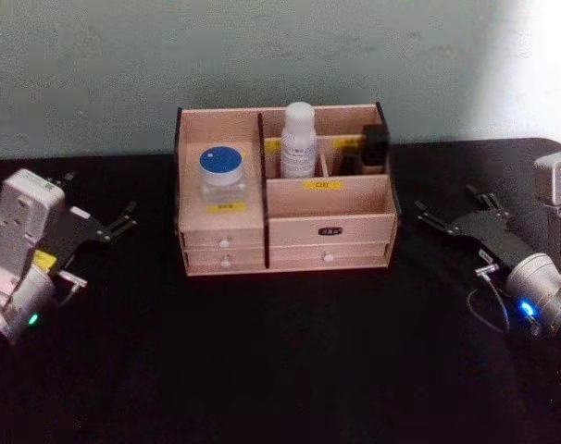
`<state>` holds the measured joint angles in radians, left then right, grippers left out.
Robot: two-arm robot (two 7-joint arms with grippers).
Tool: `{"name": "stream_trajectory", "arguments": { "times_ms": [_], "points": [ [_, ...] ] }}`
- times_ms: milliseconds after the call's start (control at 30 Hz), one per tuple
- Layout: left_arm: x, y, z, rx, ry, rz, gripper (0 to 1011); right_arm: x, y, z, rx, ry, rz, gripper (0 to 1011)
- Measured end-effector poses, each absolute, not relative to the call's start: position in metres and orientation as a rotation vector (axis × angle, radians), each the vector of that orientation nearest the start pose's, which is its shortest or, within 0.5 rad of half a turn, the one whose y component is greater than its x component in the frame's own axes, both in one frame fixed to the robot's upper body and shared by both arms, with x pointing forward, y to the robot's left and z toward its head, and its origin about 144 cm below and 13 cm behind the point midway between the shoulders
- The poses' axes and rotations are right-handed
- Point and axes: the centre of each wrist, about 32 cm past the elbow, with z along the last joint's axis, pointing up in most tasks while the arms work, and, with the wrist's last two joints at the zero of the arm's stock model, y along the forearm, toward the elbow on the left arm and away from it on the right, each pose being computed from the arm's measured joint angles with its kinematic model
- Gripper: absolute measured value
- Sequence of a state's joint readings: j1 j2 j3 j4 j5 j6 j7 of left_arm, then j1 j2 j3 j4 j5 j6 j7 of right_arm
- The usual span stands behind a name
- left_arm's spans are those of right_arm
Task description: Pick up the facial cleanser and watermelon frost from the table and place them into the tiered storage box.
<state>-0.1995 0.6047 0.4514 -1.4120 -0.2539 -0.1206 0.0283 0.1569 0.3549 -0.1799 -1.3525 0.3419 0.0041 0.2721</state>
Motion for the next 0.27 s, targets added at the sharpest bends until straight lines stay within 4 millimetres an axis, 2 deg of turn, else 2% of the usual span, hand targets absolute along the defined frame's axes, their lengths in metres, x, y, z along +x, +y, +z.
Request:
{"name": "stream_trajectory", "arguments": {
  "times_ms": [267],
  "points": [
    [0.4886,0.3097,1.1398,0.304,-0.285,1.248,1001,0.4977,-0.3016,1.1299,-0.106,0.070,-1.206,1003]
  ]
}}
